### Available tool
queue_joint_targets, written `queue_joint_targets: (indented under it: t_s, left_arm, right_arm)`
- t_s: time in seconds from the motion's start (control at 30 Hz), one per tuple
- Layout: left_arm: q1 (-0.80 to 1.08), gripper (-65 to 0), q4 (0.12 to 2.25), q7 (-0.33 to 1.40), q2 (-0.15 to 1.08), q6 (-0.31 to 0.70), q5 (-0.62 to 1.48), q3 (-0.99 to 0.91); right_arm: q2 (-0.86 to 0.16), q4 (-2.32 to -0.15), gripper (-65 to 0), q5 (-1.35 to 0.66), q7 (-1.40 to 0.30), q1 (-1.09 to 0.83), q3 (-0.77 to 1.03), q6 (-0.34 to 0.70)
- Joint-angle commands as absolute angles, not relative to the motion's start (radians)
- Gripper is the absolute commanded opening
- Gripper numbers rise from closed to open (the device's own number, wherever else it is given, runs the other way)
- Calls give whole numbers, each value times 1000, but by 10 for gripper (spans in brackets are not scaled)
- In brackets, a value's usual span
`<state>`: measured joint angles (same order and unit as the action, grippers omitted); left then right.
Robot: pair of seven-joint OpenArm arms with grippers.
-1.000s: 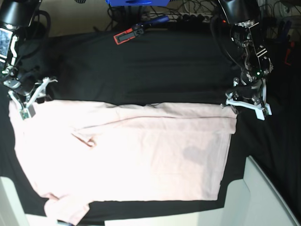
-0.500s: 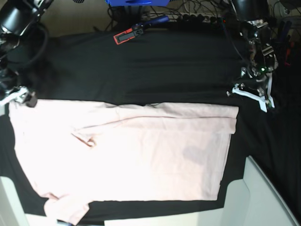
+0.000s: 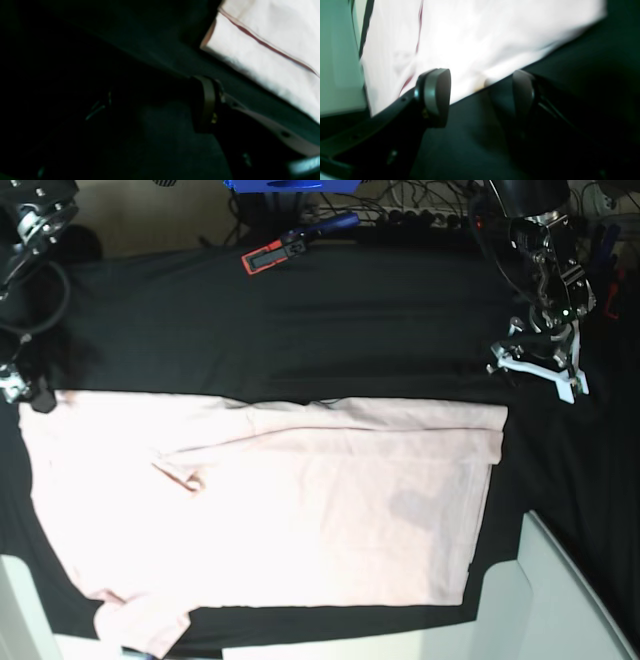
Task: Fold the T-shirt properly
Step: 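Move both grippers to the corners of the folded edge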
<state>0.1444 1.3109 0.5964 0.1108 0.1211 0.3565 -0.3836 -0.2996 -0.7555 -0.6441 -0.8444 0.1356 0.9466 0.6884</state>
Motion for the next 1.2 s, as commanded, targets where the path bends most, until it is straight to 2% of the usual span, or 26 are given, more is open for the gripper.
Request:
queue_joint_targets:
  t_s: [0.0,0.27,0.4,0.6,0.97,1.07,1.17]
  left_arm:
    - [147,-277,1333,579,125,119,360,-389]
    - [148,-277,1337,578,124,124,360,-390]
    - [191,-279,1423,578,122,124,361,-390]
    - [219,-279,1518,578,122,124,361,-390]
    - [213,-279,1514,582,120,124,361,-390]
    - [213,-279,1514,581,120,124,361,-390]
    - [213,-279,1514,581,122,124,361,-390]
  right_arm:
    - [-326,-746,-277,-662,-822,153,949,698]
    - [-400,-604,-277,-661,-713,156,947,698]
    - [-430,-535,-274,-661,-653,170,944,698]
    - [-427,-526,-276,-657,-647,217,941,698]
    - [-404,-524,-279,-659,-645,236,874,698]
    - [-404,-526,-279,-667,-641,209,875,618]
    - [-404,-526,-279,-667,-641,202,875,605]
